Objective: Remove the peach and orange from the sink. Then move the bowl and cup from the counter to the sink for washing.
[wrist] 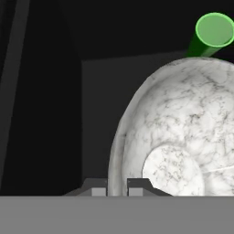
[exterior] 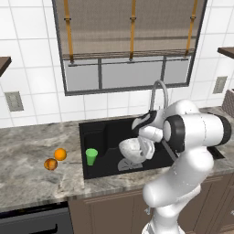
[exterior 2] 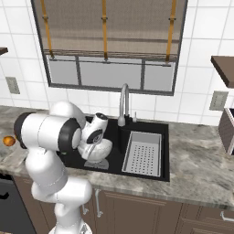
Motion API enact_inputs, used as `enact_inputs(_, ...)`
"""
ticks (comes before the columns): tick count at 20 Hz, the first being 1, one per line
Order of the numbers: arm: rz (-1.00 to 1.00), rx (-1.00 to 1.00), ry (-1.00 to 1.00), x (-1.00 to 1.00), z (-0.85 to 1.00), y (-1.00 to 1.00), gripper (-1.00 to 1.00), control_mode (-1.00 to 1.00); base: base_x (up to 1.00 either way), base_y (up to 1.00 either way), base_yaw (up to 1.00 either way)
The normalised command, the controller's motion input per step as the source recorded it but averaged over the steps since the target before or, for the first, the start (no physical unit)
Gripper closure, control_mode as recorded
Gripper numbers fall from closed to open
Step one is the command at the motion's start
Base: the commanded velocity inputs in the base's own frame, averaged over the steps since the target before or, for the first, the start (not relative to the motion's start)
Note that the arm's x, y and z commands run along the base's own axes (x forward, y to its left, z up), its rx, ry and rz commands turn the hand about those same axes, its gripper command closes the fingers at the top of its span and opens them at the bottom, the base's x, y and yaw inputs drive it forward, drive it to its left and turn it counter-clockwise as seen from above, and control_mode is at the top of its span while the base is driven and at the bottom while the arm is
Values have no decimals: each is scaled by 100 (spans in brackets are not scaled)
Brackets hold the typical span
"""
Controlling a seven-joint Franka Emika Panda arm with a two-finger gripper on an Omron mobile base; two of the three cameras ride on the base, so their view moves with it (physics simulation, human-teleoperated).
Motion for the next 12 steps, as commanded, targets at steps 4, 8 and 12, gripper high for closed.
enact_inputs(4, 3, 0, 0, 23, -28, 0, 100, -100, 0, 0, 0)
enact_inputs(8, 2, 0, 0, 22, -28, 0, 100, -100, 0, 0, 0)
enact_inputs(12, 2, 0, 0, 23, -28, 0, 100, -100, 0, 0, 0)
